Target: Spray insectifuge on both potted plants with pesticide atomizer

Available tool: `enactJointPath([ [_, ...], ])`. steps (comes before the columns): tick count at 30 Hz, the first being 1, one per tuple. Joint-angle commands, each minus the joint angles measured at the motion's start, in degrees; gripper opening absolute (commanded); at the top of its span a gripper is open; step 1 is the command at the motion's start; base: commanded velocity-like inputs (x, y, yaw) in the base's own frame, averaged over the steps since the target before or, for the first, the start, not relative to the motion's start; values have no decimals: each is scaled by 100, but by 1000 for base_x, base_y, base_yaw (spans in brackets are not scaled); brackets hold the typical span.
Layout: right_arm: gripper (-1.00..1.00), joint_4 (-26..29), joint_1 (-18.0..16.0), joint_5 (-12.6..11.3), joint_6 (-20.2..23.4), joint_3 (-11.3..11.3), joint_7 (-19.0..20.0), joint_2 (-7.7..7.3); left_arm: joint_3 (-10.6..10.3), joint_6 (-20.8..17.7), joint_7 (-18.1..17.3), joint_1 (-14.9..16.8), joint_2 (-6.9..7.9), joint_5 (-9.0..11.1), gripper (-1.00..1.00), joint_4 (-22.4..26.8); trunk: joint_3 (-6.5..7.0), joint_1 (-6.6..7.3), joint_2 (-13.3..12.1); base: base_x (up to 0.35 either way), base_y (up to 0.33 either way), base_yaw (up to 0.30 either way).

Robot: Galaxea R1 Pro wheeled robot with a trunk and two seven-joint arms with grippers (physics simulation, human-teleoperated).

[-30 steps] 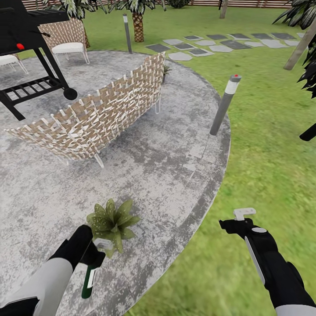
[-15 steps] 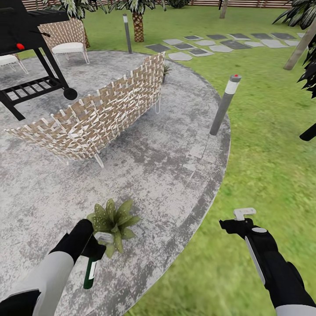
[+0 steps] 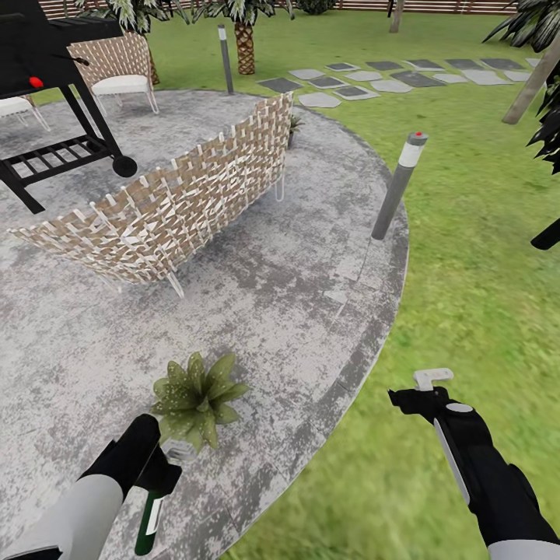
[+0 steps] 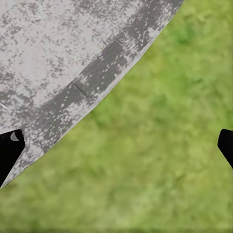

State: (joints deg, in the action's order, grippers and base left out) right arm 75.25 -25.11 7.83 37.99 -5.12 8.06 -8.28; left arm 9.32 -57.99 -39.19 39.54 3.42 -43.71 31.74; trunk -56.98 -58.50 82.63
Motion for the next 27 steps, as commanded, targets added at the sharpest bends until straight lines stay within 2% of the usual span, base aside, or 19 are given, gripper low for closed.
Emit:
enactJointPath([
  [1, 100, 8, -3, 61, 26, -5, 54, 1, 26, -13, -51, 2, 0, -62, -100, 7, -4, 0, 2, 0, 0, 0],
  [9, 100, 14, -3, 61, 28, -20, 56, -2, 26, -21, -36, 86, 0, -65, -100, 25, -8, 0, 2, 0, 0, 19],
  [19, 100, 9, -3, 61, 29, -18, 56, -6, 26, -28, -36, 232, -8, -67, -100, 30, -63, 0, 2, 0, 0, 183],
  [27, 100, 9, -3, 61, 26, -7, 56, -3, 26, -28, -44, 350, -30, -67, -100, 51, -66, 0, 2, 0, 0, 13],
])
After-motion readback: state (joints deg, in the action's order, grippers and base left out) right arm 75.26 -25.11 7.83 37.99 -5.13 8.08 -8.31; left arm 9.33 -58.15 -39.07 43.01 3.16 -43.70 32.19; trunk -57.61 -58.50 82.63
